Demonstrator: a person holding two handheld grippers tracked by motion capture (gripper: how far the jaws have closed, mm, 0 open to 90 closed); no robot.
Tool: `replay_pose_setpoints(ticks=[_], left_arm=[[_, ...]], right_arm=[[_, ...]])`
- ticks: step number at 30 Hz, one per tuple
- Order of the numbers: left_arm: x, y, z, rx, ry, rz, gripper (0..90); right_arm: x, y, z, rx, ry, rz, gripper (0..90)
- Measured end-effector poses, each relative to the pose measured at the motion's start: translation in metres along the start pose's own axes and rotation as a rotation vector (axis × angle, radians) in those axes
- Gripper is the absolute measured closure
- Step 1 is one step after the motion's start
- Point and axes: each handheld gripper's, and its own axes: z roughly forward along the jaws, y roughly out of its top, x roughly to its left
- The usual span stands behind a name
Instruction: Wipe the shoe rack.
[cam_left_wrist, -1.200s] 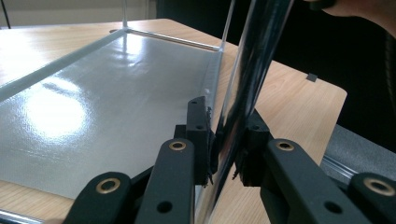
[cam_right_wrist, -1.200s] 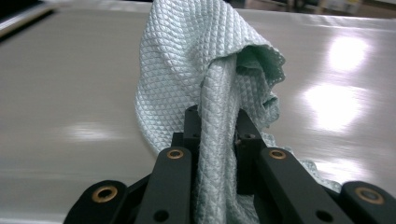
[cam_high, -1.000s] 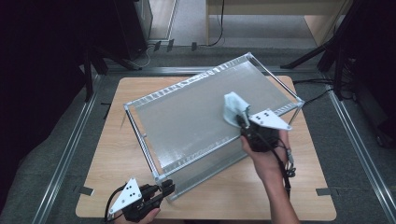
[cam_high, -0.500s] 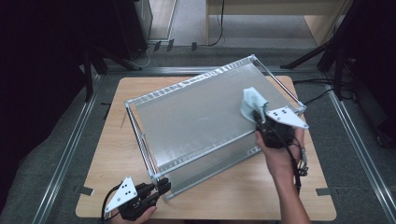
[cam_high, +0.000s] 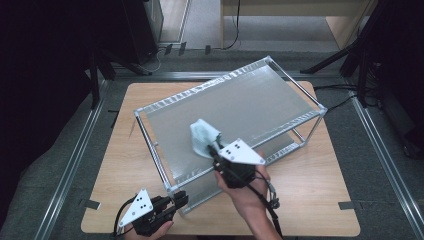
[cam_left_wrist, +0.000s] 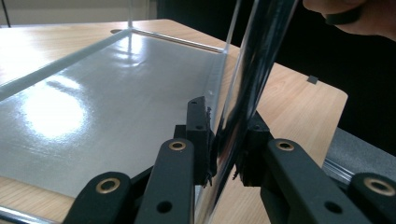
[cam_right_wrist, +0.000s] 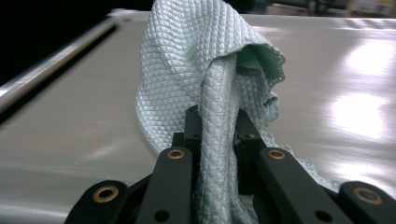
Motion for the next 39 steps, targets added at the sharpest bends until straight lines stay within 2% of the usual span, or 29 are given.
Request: replay_pose_setpoints(ticks=[2,6,8,9,11,12,14,18,26,30,32,34,37,39], left_arm=[[-0.001,0.000,0.001,0.003,-0.004,0.007,78.6],[-0.001,0.000,0.001,0.004,-0.017,0.013,78.7],[-0.001,-0.001,0.000,0.005,-0.016,0.017,78.8],[-0.001,-0.001,0.000,0.005,-0.015,0.017,78.8],[-0.001,-0.001,-0.001,0.005,-0.016,0.018,78.8],[0.000,-0.001,-0.001,0.005,-0.014,0.023,78.9],[0.001,-0.001,-0.003,0.007,-0.013,0.023,79.0],[0.007,-0.002,-0.010,0.001,0.003,0.015,78.8],[0.017,-0.004,-0.021,-0.010,0.036,-0.001,78.6],[0.023,-0.004,-0.026,-0.016,0.048,-0.024,78.2],[0.027,-0.004,-0.029,-0.011,0.060,-0.025,78.0],[0.028,-0.004,-0.031,-0.012,0.077,-0.030,78.0],[0.030,-0.004,-0.032,-0.019,0.079,-0.049,77.5],[0.030,-0.005,-0.032,-0.019,0.080,-0.046,77.6]], right_arm=[[0.016,0.000,0.000,0.001,0.062,-0.004,80.1],[0.040,0.001,0.000,0.001,0.138,-0.056,79.9],[0.044,0.001,-0.001,-0.007,0.124,-0.094,79.8],[0.041,0.000,-0.001,-0.010,0.135,-0.091,79.7],[0.035,-0.001,-0.002,-0.017,0.098,-0.103,79.6],[0.030,-0.001,-0.003,-0.019,0.068,-0.109,79.6],[0.014,-0.002,-0.006,-0.019,0.023,-0.088,79.5],[-0.031,-0.005,-0.016,-0.021,-0.087,-0.040,79.5],[-0.120,-0.015,-0.056,-0.032,-0.299,0.069,78.4],[-0.154,-0.022,-0.076,-0.046,-0.396,0.111,78.1],[-0.170,-0.028,-0.087,-0.066,-0.440,0.142,78.0],[-0.182,-0.035,-0.098,-0.064,-0.515,0.167,77.6],[-0.193,-0.050,-0.112,-0.091,-0.560,0.214,77.9],[-0.196,-0.064,-0.114,-0.088,-0.564,0.245,78.0]])
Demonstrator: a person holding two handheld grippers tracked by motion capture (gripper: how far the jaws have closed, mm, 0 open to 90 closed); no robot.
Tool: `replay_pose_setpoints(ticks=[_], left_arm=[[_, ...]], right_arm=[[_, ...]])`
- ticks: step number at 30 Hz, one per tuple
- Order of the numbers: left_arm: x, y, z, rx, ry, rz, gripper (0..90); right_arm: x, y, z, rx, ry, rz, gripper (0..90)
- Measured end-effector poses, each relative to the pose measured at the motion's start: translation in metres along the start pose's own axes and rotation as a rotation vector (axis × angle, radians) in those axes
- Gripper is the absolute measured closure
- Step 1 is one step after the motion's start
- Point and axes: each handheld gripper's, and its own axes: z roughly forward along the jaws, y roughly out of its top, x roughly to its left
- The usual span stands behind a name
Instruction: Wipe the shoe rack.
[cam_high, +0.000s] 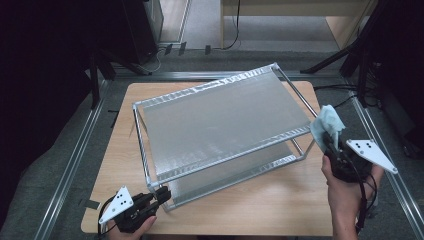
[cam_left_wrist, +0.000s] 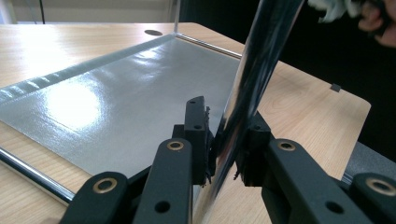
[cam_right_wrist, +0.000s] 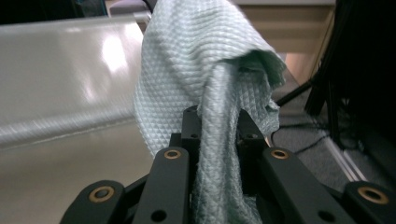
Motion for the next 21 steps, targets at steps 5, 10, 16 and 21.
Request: replay_pose_setpoints(ticks=[5,10,16,21], left_arm=[[0.000,0.000,0.000,0.000,-0.001,0.004,77.6],[0.002,0.000,-0.001,-0.001,0.001,0.007,77.8],[0.004,0.000,-0.003,-0.002,0.006,0.007,77.7],[0.004,0.000,-0.003,-0.004,0.007,0.002,77.7]], right_arm=[[0.010,-0.042,0.015,0.081,0.015,-0.044,79.0],[0.024,-0.079,0.045,0.228,0.035,-0.084,81.4],[0.039,-0.103,0.068,0.425,0.115,-0.170,82.2],[0.038,-0.103,0.059,0.450,0.161,-0.141,57.2]])
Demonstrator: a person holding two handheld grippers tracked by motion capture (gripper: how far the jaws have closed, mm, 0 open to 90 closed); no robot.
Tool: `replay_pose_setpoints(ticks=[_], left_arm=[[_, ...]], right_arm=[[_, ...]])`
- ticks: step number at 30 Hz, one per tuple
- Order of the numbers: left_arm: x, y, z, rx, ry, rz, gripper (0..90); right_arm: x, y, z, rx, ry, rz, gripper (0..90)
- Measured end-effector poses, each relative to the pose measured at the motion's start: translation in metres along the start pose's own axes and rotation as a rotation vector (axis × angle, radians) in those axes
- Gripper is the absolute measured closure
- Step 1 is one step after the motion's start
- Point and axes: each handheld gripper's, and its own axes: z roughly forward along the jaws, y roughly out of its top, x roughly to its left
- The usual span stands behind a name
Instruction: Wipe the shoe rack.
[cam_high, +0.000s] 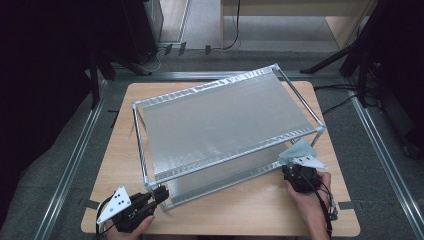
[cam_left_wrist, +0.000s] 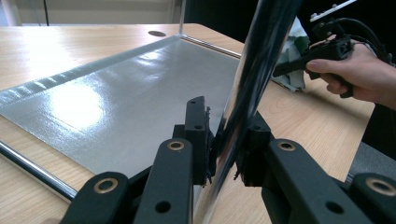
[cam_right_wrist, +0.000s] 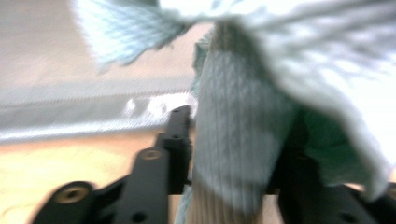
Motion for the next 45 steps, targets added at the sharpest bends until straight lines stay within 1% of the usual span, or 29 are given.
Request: replay_pose_setpoints(ticks=[2,3,6,7,9,10,11,12,13,14,15,16,17,18,21,22,24,26,27,28,30,32,34,36,39,40,42,44,45], left_arm=[[0.000,0.000,0.000,0.001,-0.001,0.000,77.7],[0.000,0.000,0.000,0.002,0.000,0.001,77.7],[0.000,0.000,0.000,0.003,0.000,0.002,77.7],[0.000,0.000,0.000,0.003,0.001,0.003,77.7],[0.000,0.000,0.001,0.003,0.001,0.004,77.7],[0.000,0.000,0.001,0.002,0.002,0.004,77.7],[0.000,0.000,0.001,0.002,0.003,0.004,77.7],[0.000,0.000,0.001,0.002,0.003,0.004,77.7],[0.000,0.000,0.001,0.002,0.003,0.003,77.6],[0.000,0.000,0.001,0.002,0.003,0.004,77.6],[0.000,0.000,0.001,0.001,0.000,0.004,77.7],[0.000,0.000,0.001,0.001,0.000,0.004,77.7],[0.000,0.000,0.002,-0.001,-0.003,0.002,77.6],[0.000,0.000,0.002,-0.001,-0.003,0.003,77.6],[-0.003,0.000,0.004,-0.002,-0.001,0.001,77.7],[-0.003,0.000,0.005,-0.001,-0.002,0.001,77.6],[-0.005,0.000,0.006,-0.001,-0.007,0.001,77.7],[-0.007,0.001,0.009,-0.002,-0.012,-0.002,77.6],[-0.007,0.001,0.010,-0.003,-0.016,-0.004,77.5],[-0.008,0.001,0.012,-0.005,-0.019,-0.006,77.5],[-0.012,0.001,0.016,-0.001,-0.030,-0.004,77.5],[-0.016,0.001,0.021,0.001,-0.047,-0.001,77.4],[-0.020,0.002,0.025,0.001,-0.056,0.001,77.4],[-0.023,0.002,0.029,0.001,-0.062,0.005,77.5],[-0.027,0.002,0.032,0.003,-0.069,0.011,77.6],[-0.028,0.002,0.033,0.003,-0.073,0.011,77.6],[-0.029,0.002,0.033,0.003,-0.073,0.014,77.7],[-0.028,0.002,0.033,0.006,-0.072,0.021,77.8],[-0.028,0.002,0.032,0.007,-0.074,0.023,77.9]], right_arm=[[-0.005,-0.004,-0.004,0.024,-0.013,0.009,48.4],[-0.008,-0.005,-0.008,0.008,-0.017,0.036,45.3],[-0.019,-0.006,-0.021,-0.068,-0.018,0.148,35.6],[-0.021,-0.004,-0.024,-0.107,-0.026,0.170,34.5],[-0.020,0.003,-0.026,-0.147,-0.043,0.191,31.8],[-0.018,0.007,-0.024,-0.161,-0.058,0.186,35.7],[-0.016,0.010,-0.022,-0.167,-0.078,0.177,43.3],[-0.013,0.011,-0.017,-0.182,-0.114,0.173,56.6],[-0.012,0.012,-0.015,-0.182,-0.122,0.179,65.3],[-0.009,0.012,-0.011,-0.181,-0.122,0.181,70.9],[-0.006,0.013,-0.008,-0.182,-0.118,0.169,75.9],[-0.006,0.013,-0.008,-0.182,-0.118,0.169,75.9],[0.002,0.014,0.001,-0.170,-0.098,0.130,82.6],[0.006,0.014,0.007,-0.153,-0.088,0.106,85.2],[0.015,0.014,0.022,-0.109,-0.054,0.074,87.4],[0.019,0.014,0.026,-0.094,-0.038,0.066,87.6],[0.032,0.014,0.032,-0.076,-0.007,0.026,87.7],[0.045,0.014,0.034,-0.075,0.034,-0.005,87.8],[0.055,0.014,0.035,-0.070,0.071,-0.017,87.7],[0.061,0.013,0.036,-0.068,0.085,-0.025,87.8],[0.080,0.012,0.037,-0.062,0.135,-0.050,87.8],[0.103,0.011,0.036,-0.059,0.183,-0.101,87.8],[0.122,0.009,0.035,-0.055,0.229,-0.136,87.8],[0.141,0.006,0.034,-0.051,0.268,-0.154,87.9],[0.167,0.004,0.032,-0.044,0.322,-0.195,87.9],[0.179,0.003,0.031,-0.038,0.352,-0.217,87.9],[0.195,0.001,0.029,-0.033,0.384,-0.260,87.9],[0.204,0.000,0.028,-0.029,0.408,-0.282,87.8],[0.206,0.000,0.027,-0.029,0.403,-0.290,87.8]])
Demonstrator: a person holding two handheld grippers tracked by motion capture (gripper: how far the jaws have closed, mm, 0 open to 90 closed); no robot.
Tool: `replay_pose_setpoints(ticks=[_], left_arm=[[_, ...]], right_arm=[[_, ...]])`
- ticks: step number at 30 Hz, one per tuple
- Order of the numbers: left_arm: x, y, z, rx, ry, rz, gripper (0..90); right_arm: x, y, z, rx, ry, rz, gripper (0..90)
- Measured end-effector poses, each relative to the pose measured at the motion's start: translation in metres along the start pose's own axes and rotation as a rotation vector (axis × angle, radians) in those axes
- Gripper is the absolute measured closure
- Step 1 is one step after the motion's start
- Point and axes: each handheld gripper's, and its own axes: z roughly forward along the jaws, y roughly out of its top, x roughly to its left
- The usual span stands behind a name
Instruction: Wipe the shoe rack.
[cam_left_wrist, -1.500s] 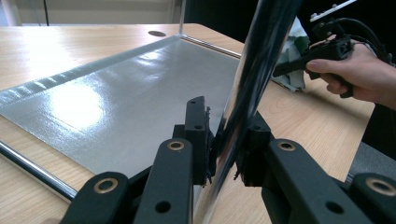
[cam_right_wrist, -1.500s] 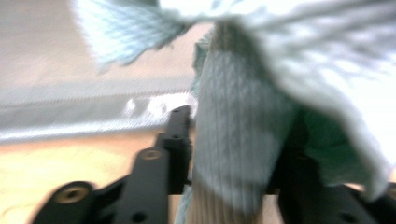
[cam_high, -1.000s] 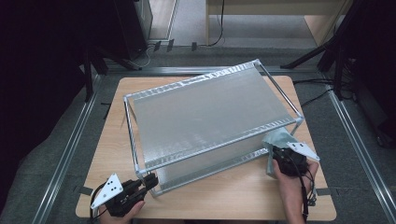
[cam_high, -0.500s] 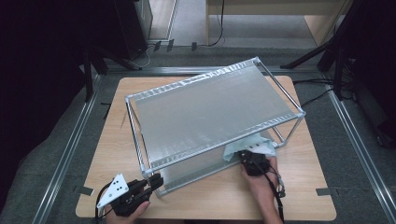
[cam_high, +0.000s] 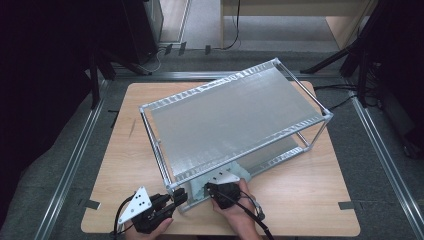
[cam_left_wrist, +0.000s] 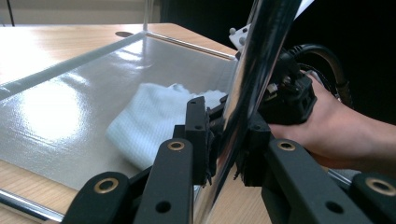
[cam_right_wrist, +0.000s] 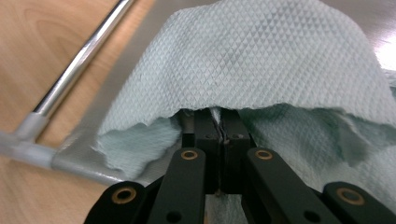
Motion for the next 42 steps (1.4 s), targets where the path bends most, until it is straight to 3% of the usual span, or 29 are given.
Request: replay_pose_setpoints(ticks=[3,6,16,20,25,27,31,32,33,38,41,42], left_arm=[[0.000,0.000,0.000,-0.001,-0.001,-0.004,77.8],[0.000,0.000,0.000,-0.001,0.000,-0.002,77.9],[0.002,0.000,-0.002,-0.001,0.003,0.000,78.0],[0.003,0.000,-0.002,-0.001,-0.002,-0.004,77.9],[0.004,0.000,-0.002,0.000,-0.006,-0.006,77.8],[0.004,0.000,-0.002,0.000,-0.006,-0.006,77.7],[0.003,0.000,-0.002,0.000,-0.003,-0.005,77.8],[0.003,0.000,-0.002,0.001,-0.002,-0.004,77.8],[0.003,0.000,-0.002,0.000,-0.002,-0.004,77.8],[0.003,-0.001,-0.001,-0.002,-0.004,-0.006,77.7],[0.003,0.000,0.000,-0.002,-0.003,-0.004,77.7],[0.003,-0.001,0.000,-0.004,-0.004,-0.007,77.7]], right_arm=[[-0.012,-0.002,-0.003,-0.005,-0.027,0.008,87.8],[-0.033,-0.005,-0.010,-0.006,-0.072,0.039,87.8],[-0.122,-0.024,-0.047,-0.020,-0.269,0.192,87.3],[-0.153,-0.030,-0.059,-0.036,-0.328,0.257,87.3],[-0.188,-0.037,-0.077,-0.055,-0.448,0.327,87.2],[-0.194,-0.041,-0.080,-0.070,-0.430,0.364,87.2],[-0.187,-0.040,-0.079,-0.062,-0.413,0.334,87.2],[-0.169,-0.038,-0.072,-0.054,-0.379,0.292,87.1],[-0.169,-0.038,-0.072,-0.054,-0.379,0.292,87.1],[-0.127,-0.030,-0.054,-0.035,-0.295,0.223,87.1],[-0.094,-0.024,-0.040,-0.038,-0.231,0.183,87.1],[-0.073,-0.021,-0.032,-0.038,-0.184,0.167,87.1]])
